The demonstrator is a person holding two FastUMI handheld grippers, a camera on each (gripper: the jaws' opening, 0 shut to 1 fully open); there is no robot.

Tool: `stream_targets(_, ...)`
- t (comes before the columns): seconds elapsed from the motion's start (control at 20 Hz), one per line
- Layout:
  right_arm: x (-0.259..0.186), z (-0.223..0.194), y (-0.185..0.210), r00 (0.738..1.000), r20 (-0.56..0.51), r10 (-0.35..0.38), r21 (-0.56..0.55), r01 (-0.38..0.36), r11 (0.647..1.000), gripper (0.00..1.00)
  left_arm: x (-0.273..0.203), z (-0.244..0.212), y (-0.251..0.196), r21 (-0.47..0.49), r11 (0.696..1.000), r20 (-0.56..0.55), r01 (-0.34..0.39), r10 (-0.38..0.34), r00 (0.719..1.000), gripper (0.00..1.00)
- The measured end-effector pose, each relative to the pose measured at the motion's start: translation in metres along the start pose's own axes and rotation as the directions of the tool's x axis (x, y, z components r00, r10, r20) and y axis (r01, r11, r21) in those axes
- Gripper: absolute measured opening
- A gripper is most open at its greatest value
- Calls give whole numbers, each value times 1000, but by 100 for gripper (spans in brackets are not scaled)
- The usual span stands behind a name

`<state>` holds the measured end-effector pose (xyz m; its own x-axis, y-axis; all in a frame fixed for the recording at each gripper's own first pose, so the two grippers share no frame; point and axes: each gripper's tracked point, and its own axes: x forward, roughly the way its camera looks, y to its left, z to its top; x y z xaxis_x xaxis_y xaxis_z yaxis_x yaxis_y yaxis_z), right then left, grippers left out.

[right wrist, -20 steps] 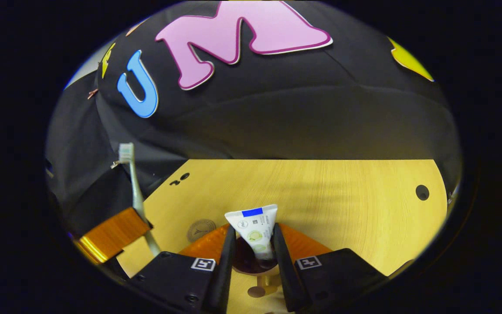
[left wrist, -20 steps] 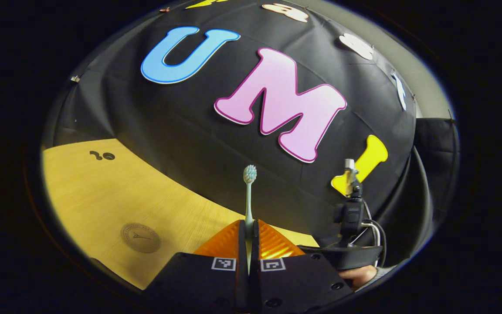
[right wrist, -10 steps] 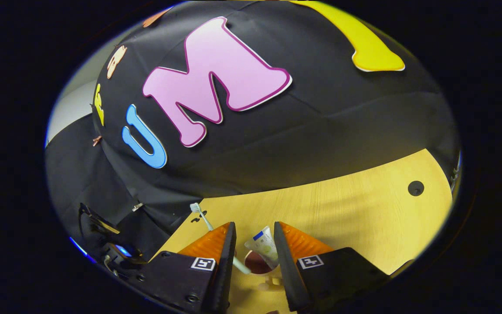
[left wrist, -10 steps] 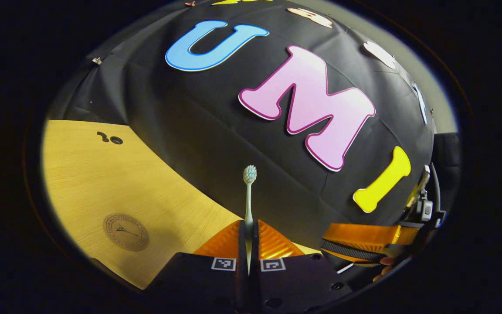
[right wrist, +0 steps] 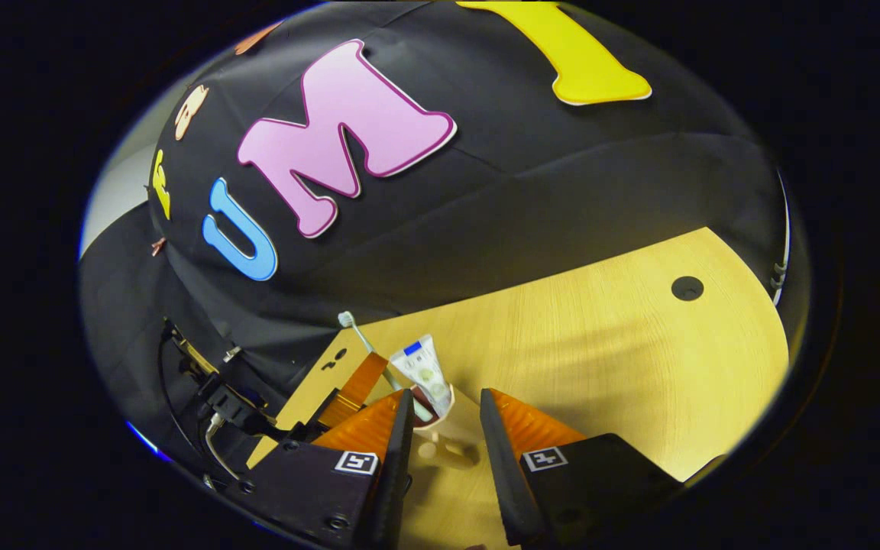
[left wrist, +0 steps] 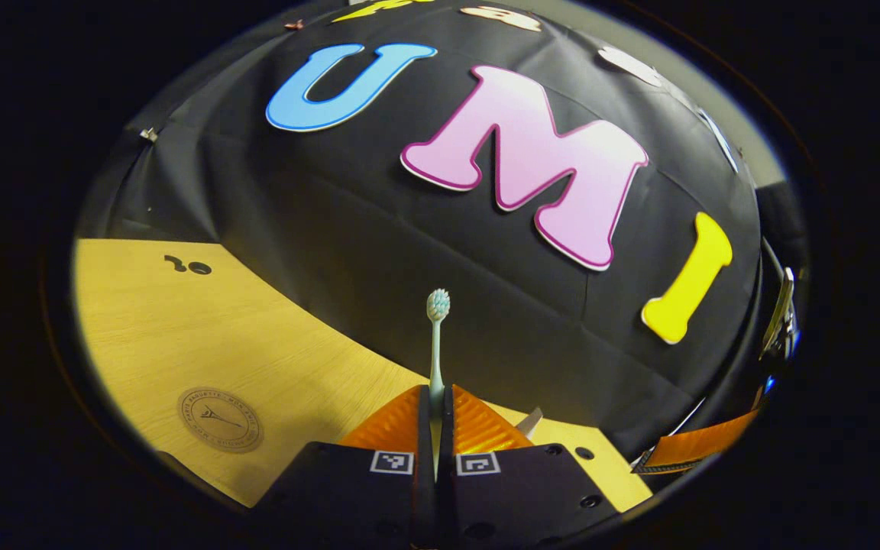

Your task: Put the toothbrush and toothpaste on the desktop into the cup, then pick up the cup and place it on the coaster on the desktop.

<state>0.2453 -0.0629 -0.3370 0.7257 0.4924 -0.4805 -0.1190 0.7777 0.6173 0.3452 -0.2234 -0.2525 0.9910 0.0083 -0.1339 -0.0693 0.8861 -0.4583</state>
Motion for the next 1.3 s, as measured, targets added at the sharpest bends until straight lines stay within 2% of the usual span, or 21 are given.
stream_targets(0.15,3,-22,-14,996,-69,-61,-57,57,997,54,-8,-19,0,84,996,10,-11,10,1000,6)
stream_targets(0.25,4,-30,-15,992,-99,-77,-79,69,994,54,-11,-33,-2,113,994,-21,6,-4,1000,8)
stream_targets(0.45,7,-37,-13,988,-125,-92,-100,80,992,54,-24,-35,-5,161,986,-24,35,-32,999,19)
stream_targets(0.5,8,-40,-11,985,-143,-95,-99,82,992,53,-30,-34,-4,173,984,-38,47,-41,998,33)
stream_targets(0.55,9,-45,-10,982,-159,-103,-103,87,991,53,-37,-33,-1,185,982,-53,48,-39,998,39)
stream_targets(0.6,9,-48,-8,978,-178,-111,-117,91,989,54,-45,-31,4,190,981,-66,50,-38,997,63)
stream_targets(0.65,9,-51,-4,975,-194,-112,-134,87,987,54,-56,-25,9,188,981,-74,50,-36,997,57)
stream_targets(0.7,11,-53,1,971,-209,-116,-156,84,984,54,-68,-20,14,185,981,-87,52,-36,996,60)
stream_targets(0.75,13,-55,6,967,-226,-120,-185,78,980,54,-82,-14,21,187,981,-101,51,-32,994,69)
stream_targets(0.8,16,-58,9,962,-242,-130,-220,76,973,53,-97,-8,29,194,980,-118,45,-23,993,61)
stream_targets(0.85,19,-63,13,955,-260,-139,-259,70,963,54,-114,-2,37,201,979,-133,43,-16,991,61)
stream_targets(0.9,22,-69,15,946,-283,-157,-304,67,950,54,-131,4,44,205,978,-148,43,-12,989,55)
stream_targets(0.95,29,-74,17,940,-296,-171,-340,64,938,54,-149,10,53,208,977,-161,39,-5,987,65)
stream_targets(1.0,35,-79,17,931,-311,-190,-365,67,928,54,-167,14,61,209,977,-175,35,3,984,66)
stream_targets(1.15,49,-101,16,898,-371,-236,-384,83,919,54,-212,25,84,220,975,-212,22,25,977,66)
stream_targets(1.3,61,-109,14,864,-408,-296,-419,111,901,54,-246,26,104,190,982,-252,4,45,967,66)
